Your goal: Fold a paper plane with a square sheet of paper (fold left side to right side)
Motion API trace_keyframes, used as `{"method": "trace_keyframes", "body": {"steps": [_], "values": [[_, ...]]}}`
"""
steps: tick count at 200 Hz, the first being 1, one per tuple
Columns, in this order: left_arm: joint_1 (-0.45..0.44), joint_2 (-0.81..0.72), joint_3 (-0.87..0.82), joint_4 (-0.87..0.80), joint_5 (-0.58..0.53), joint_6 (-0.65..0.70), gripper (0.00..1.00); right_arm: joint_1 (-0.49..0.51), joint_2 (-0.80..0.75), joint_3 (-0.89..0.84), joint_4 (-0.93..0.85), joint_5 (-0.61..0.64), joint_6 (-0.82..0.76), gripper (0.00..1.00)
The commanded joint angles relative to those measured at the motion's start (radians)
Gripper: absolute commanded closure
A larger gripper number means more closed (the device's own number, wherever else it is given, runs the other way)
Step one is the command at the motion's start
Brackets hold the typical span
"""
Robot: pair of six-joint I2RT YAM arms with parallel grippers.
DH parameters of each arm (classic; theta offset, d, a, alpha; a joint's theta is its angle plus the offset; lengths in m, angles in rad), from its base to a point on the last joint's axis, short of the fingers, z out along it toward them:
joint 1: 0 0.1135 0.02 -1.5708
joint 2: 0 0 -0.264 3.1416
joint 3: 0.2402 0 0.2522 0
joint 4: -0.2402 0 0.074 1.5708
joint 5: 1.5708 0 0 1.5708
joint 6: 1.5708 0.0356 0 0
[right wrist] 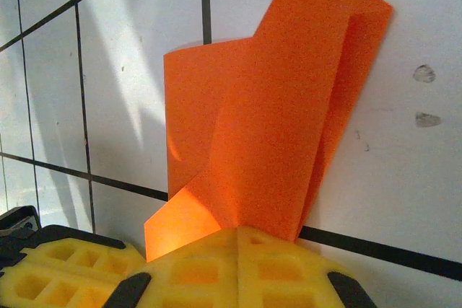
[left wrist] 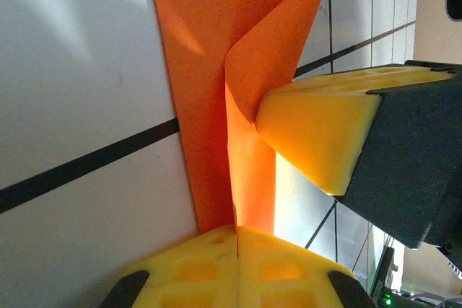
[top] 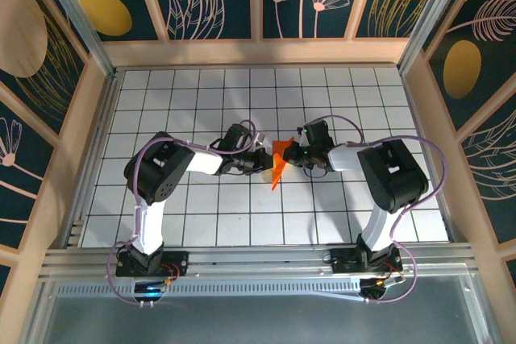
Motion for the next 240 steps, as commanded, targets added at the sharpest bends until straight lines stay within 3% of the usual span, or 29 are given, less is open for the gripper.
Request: {"method": "trace_keyframes", "body": {"steps": [1,75,112,147,240], "values": [[0.002,0.073,-0.003,-0.060,-0.120,0.032,1.00,-0.016,0.033,0.010,-0.052,0.022,-0.014,1.00],[0.005,-0.119,-0.011,-0.144,-0.186,0.065,0.74,-0.033,0.039,-0.046,-0.023,-0.007,-0.017,1.00],[0.005,-0.232,-0.020,-0.198,-0.157,0.075,0.80,-0.033,0.045,-0.047,-0.014,-0.016,-0.018,1.00],[-0.001,-0.270,-0.059,-0.159,-0.025,0.033,0.88,-0.033,0.050,-0.051,-0.011,-0.019,-0.020,1.00],[-0.055,-0.150,-0.006,-0.100,0.083,-0.006,0.92,-0.027,0.056,-0.047,-0.010,-0.027,-0.018,1.00]]}}
